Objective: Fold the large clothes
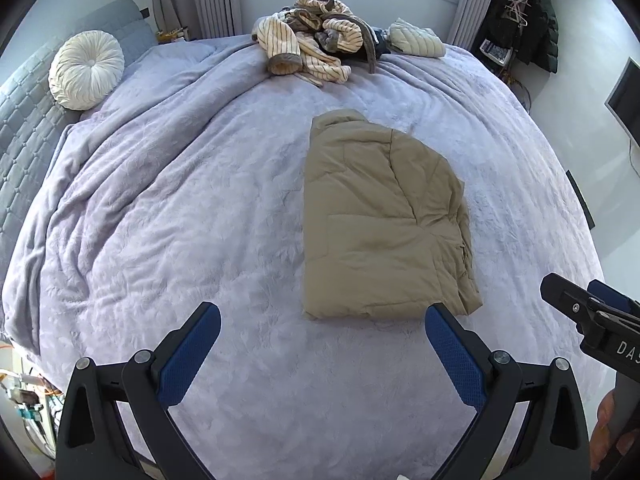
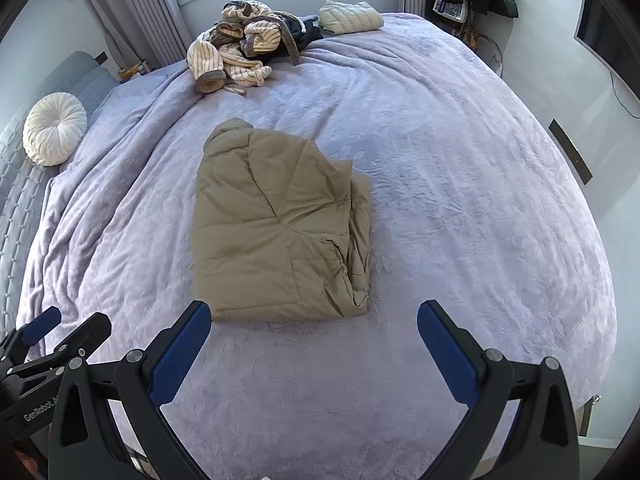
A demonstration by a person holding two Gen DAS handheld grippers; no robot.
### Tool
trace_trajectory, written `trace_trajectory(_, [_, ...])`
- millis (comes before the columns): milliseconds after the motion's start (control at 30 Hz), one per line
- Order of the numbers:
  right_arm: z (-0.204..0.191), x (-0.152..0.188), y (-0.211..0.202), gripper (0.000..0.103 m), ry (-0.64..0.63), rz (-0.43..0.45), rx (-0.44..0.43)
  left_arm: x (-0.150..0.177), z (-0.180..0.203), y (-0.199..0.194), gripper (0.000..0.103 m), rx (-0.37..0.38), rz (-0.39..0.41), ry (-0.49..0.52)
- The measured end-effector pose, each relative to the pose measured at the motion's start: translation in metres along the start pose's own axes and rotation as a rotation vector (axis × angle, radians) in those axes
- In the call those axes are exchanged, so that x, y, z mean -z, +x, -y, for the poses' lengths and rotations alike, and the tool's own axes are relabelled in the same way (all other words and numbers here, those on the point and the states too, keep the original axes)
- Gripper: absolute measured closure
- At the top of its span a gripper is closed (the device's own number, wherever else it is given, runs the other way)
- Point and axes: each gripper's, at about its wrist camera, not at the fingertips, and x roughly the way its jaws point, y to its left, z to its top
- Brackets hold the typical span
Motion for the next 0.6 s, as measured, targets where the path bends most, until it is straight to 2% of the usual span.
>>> trace_trajectory(600, [0.0017, -0.0014, -0.0029, 0.000, 0.002, 0.005, 0.004, -0.0027, -0.0039, -0.0015, 0.001, -0.008, 0.001, -0.001])
